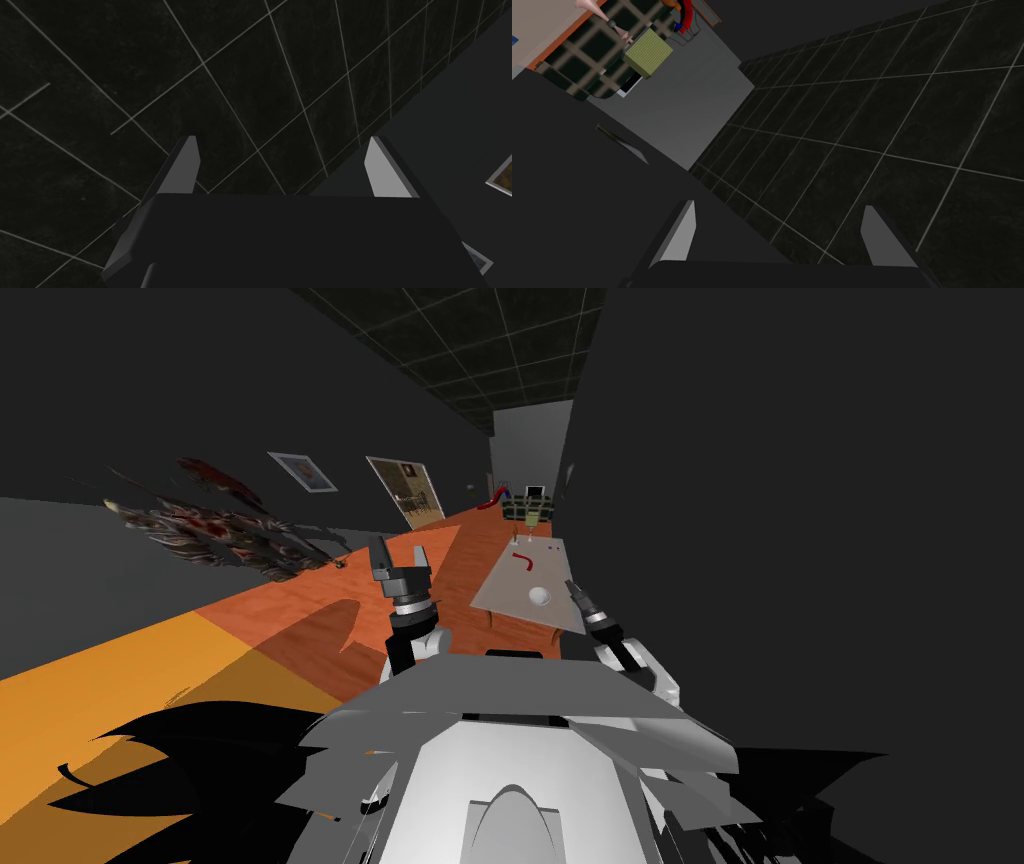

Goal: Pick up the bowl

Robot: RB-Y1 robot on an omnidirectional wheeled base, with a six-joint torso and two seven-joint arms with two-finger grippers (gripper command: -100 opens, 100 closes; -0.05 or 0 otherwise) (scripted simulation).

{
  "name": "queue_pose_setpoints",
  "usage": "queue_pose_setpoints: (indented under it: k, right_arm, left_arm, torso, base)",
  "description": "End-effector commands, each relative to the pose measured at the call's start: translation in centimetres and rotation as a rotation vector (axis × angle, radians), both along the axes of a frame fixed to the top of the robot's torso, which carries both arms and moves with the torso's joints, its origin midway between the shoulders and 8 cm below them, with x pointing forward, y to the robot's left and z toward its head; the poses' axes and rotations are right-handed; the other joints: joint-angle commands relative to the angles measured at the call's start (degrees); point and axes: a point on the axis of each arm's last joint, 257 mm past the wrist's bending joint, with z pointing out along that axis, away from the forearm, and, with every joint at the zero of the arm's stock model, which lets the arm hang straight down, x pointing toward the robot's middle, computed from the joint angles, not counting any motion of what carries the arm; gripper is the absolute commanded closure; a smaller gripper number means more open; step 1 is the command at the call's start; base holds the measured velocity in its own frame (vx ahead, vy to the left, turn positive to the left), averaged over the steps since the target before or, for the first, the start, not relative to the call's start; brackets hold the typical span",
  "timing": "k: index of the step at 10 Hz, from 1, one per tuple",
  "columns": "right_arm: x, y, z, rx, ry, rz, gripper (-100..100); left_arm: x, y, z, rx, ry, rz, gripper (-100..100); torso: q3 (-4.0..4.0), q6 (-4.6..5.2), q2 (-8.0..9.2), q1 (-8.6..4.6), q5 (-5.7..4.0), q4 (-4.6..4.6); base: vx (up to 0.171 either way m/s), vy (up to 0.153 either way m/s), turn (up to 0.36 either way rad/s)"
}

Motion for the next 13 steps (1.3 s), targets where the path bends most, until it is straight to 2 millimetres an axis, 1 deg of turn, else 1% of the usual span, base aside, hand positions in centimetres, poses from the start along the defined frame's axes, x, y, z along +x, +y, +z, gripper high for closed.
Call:
queue_pose_setpoints:
  k: [1,2,3,4,5,6,7,9,10,11,12,13]
  right_arm:
    - [0.3,-0.9,-2.4,-0.081,0.046,0.001,-100]
    - [0.3,-1.2,-2.9,-0.086,0.056,-0.003,-100]
    - [0.5,-1.9,-4.8,-0.160,0.093,-0.001,-100]
    - [0.5,-2.2,-5.4,-0.162,0.103,-0.006,-100]
    - [0.5,-2.2,-5.4,-0.162,0.103,-0.006,-100]
    - [0.7,-3.1,-7.4,-0.239,0.142,-0.006,-100]
    - [0.6,-3.4,-7.8,-0.241,0.151,-0.011,-100]
    - [0.5,-5.7,-12.0,-0.391,0.230,-0.016,-100]
    - [0.4,-6.1,-12.3,-0.399,0.239,-0.019,-100]
    - [0.4,-6.5,-12.8,-0.402,0.250,-0.025,-100]
    - [0.1,-7.4,-14.3,-0.478,0.278,-0.020,-100]
    - [0.0,-8.2,-15.2,-0.483,0.299,-0.031,-100]
  left_arm:
    - [0.0,0.0,0.0,0.000,0.000,0.000,0]
    - [0.0,0.0,0.0,0.000,0.000,0.000,0]
    - [0.0,0.0,0.0,0.000,0.000,0.000,0]
    - [0.0,0.0,0.0,0.000,0.000,0.000,0]
    - [0.0,0.0,0.0,0.000,0.000,0.000,0]
    - [0.0,0.0,0.0,0.000,0.000,0.000,0]
    - [0.0,0.0,0.0,0.000,0.000,0.000,0]
    - [0.0,0.0,0.0,0.000,0.000,0.000,0]
    - [0.0,0.0,0.0,0.000,0.000,0.000,0]
    - [0.0,0.0,0.0,0.000,0.000,0.000,0]
    - [0.0,0.0,0.0,0.000,0.000,0.000,0]
    - [0.0,0.0,0.0,0.000,0.000,0.000,0]
  torso:
    - [0.00,0.00,0.00,0.00,0.00,0.00]
    - [0.00,-0.04,0.00,0.02,0.00,0.00]
    - [-0.01,0.00,-0.02,0.00,0.00,0.00]
    - [-0.01,-0.03,-0.02,0.02,0.00,-0.01]
    - [-0.02,0.00,-0.03,-0.01,0.00,0.00]
    - [-0.02,0.02,-0.04,-0.05,-0.01,-0.01]
    - [-0.02,-0.06,-0.03,0.00,0.00,-0.01]
    - [-0.02,-0.03,-0.04,0.00,0.00,-0.01]
    - [-0.01,-0.04,-0.03,0.07,0.02,0.00]
    - [-0.01,0.01,-0.02,0.04,0.01,0.00]
    - [-0.01,0.04,-0.01,-0.04,-0.01,0.00]
    - [-0.01,-0.04,-0.02,-0.01,-0.01,0.00]
  base:
    - [-0.021,0.036,0.222]
    - [-0.013,0.025,0.121]
    - [-0.014,0.032,0.238]
    - [-0.012,0.025,0.125]
    - [-0.004,0.013,-0.007]
    - [-0.019,0.030,0.302]
    - [-0.014,0.021,0.137]
    - [-0.014,0.042,0.278]
    - [-0.014,0.036,0.201]
    - [-0.006,0.013,0.009]
    - [-0.011,0.025,0.301]
    - [-0.008,0.016,0.165]
